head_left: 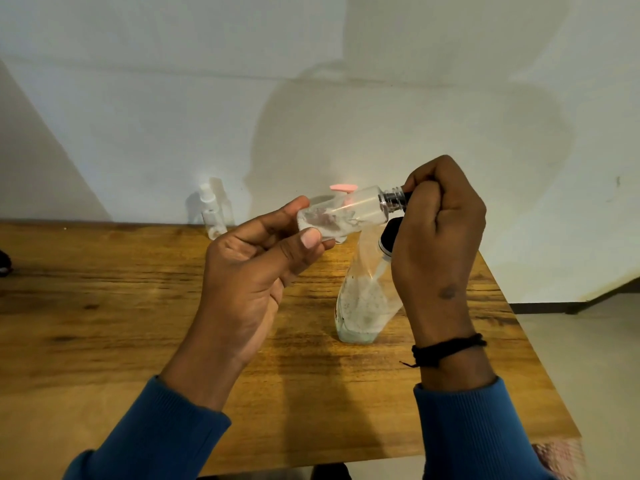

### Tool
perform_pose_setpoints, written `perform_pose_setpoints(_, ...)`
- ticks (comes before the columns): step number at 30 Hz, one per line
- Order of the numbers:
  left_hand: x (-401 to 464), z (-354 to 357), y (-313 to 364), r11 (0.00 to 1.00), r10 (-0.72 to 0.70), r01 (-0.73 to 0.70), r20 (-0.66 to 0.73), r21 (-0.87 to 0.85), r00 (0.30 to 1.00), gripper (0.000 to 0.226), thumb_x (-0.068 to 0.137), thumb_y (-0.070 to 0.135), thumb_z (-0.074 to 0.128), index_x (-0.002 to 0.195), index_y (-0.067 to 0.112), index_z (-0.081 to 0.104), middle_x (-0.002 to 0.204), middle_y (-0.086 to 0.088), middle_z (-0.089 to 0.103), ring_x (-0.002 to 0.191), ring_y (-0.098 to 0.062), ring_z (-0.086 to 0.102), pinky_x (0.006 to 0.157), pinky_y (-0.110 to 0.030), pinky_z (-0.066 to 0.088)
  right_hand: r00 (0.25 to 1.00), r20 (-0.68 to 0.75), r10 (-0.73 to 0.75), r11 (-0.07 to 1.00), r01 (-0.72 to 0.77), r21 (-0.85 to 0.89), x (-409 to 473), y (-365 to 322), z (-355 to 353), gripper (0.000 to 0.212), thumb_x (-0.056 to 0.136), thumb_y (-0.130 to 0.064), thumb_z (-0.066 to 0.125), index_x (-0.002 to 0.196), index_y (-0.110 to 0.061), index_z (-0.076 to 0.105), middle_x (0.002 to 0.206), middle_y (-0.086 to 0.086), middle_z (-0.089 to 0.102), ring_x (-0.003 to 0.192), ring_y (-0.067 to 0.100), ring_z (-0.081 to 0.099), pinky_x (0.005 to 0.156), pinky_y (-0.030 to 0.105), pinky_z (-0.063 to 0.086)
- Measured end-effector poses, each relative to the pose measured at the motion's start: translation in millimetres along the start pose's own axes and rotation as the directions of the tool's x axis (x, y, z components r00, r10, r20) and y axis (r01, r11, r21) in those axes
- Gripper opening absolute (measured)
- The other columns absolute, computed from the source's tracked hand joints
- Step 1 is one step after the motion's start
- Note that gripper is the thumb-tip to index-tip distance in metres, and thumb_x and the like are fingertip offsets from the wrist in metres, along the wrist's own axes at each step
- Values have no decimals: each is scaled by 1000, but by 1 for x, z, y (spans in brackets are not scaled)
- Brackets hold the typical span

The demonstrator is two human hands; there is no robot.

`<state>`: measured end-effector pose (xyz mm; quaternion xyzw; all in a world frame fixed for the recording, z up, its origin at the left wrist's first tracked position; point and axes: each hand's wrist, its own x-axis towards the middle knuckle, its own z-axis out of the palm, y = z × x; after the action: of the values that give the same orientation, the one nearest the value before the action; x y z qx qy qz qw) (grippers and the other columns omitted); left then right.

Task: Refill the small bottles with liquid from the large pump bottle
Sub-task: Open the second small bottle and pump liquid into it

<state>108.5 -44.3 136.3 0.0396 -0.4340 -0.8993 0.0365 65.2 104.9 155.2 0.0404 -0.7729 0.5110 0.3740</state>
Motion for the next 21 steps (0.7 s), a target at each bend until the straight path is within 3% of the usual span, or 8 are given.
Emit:
perform_pose_setpoints(3,1,0,-1,1000,3,-3,-4,-4,1000,45,67,2,71,112,4,70,109,-22,71,86,-29,74,69,-21,57,1000,-3,13,1000,-13,19,-1,1,2,21,89,-4,36,73,-12,48,58,-7,42,53,9,37,49,37,31)
perform_pose_setpoints(6,0,-1,-1,1000,2,-2,-21,-12,1000,45,67,2,70,112,2,70,104,-19,73,84,-28,73,69,-20,57,1000,-1,30,999,-30,23,-5,4,5,21,89,-4,35,74,-13,48,60,-7,44,56,13,40,50,39,36)
perform_pose_setpoints(11,-1,1,0,1000,-3,3,-7,-8,1000,44,67,3,69,111,3,69,102,-18,75,83,-27,74,68,-20,58,999,30,9,1000,-8,-15,1,0,-1,22,89,-5,35,73,-12,49,59,-3,45,56,12,42,50,36,32)
perform_pose_setpoints(17,-1,1,-1,1000,5,-6,-29,-21,1000,40,65,1,70,104,6,72,91,-10,76,82,-28,74,68,-20,58,999,13,44,997,-45,62,-5,1,4,21,89,-1,35,74,-9,48,62,3,46,57,13,42,52,38,34)
perform_pose_setpoints(21,-2,3,-1,1000,0,0,-9,-7,1000,44,67,2,70,111,5,70,100,-17,75,83,-28,74,69,-20,58,1000,-2,22,999,-22,40,0,-1,0,22,88,-2,35,73,-8,50,62,3,46,57,18,43,50,40,35)
